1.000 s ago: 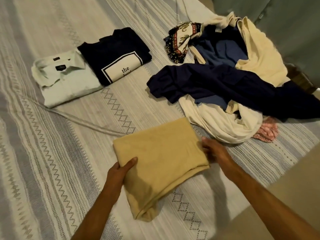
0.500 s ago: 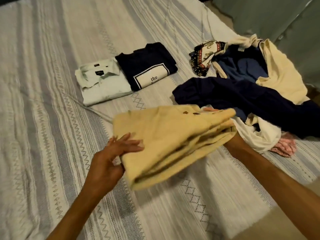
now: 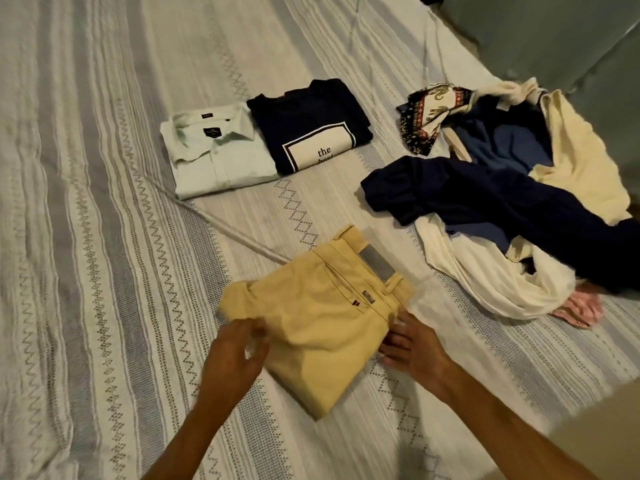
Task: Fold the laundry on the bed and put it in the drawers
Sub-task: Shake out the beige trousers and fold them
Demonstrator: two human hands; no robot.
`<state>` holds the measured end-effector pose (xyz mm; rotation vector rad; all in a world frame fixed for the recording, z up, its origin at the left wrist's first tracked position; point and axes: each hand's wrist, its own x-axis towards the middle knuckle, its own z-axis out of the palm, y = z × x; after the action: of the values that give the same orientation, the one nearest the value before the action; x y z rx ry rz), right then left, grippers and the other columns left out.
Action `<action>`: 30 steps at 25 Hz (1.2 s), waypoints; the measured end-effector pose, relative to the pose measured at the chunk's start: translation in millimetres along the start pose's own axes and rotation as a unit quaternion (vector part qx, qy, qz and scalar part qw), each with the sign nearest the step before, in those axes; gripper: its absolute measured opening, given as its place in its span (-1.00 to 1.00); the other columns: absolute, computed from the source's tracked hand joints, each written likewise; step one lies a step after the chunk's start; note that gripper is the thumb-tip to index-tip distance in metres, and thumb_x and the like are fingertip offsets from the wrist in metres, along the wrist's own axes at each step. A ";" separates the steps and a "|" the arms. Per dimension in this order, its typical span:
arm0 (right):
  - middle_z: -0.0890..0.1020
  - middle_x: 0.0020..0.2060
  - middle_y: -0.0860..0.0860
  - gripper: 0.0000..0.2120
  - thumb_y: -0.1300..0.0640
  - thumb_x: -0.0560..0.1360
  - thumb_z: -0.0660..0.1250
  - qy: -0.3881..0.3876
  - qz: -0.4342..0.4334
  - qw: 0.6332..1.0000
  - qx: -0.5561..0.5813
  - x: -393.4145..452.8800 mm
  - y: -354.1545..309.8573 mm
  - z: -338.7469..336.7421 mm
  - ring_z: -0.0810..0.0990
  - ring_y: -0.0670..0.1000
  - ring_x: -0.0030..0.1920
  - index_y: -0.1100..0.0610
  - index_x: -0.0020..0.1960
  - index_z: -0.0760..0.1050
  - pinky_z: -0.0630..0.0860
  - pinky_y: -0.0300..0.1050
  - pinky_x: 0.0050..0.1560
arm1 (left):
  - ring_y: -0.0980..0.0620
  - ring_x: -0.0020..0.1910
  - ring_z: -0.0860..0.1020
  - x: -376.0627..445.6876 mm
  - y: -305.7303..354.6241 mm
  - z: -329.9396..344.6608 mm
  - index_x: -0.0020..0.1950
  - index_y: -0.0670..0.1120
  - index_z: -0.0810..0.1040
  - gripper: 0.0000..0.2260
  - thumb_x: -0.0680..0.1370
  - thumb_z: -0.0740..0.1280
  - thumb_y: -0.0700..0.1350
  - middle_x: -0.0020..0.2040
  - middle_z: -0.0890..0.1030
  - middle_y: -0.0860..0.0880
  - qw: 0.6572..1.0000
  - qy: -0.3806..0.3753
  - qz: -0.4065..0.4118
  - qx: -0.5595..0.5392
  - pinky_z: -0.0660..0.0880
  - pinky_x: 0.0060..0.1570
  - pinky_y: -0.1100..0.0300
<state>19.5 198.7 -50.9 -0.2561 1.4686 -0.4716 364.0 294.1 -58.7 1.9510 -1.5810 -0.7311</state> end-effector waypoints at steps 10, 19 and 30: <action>0.64 0.32 0.15 -0.49 0.19 0.49 0.52 -0.082 -0.025 0.988 0.127 29.2 25.3 72.3 0.63 0.27 0.30 0.04 0.42 0.55 0.44 0.35 0.40 | 0.01 0.30 0.48 141.0 17.8 17.8 0.45 0.15 0.45 -0.05 0.19 0.42 0.62 0.33 0.53 0.08 0.965 -0.195 -0.175 0.019 0.44 0.29 0.02; 0.71 0.19 0.11 -0.50 0.29 0.42 0.53 -0.154 -0.118 0.970 -0.144 -11.4 -90.2 205.2 0.70 0.17 0.19 0.15 0.35 0.60 0.55 0.18 0.33 | -0.08 0.21 0.68 132.8 -33.0 -98.8 0.40 0.03 0.57 -0.33 0.33 0.70 0.03 0.22 0.71 -0.01 0.836 -0.224 -0.321 -0.385 0.54 0.32 -0.11; 0.67 0.12 0.11 -0.26 -0.48 0.44 0.35 -0.161 -0.161 0.835 -0.500 29.9 -136.8 488.1 0.70 0.00 -0.18 0.09 0.33 0.50 0.59 -0.14 -0.22 | -0.26 0.56 0.22 180.7 -174.0 -292.4 0.66 0.12 -0.05 0.06 0.39 0.57 0.25 0.63 0.12 -0.18 0.958 0.085 -0.272 0.015 0.26 0.48 -0.32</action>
<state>482.6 7.0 31.0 -1.3681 1.2170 0.1344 719.5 166.1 16.1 2.4292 -0.9565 -0.7196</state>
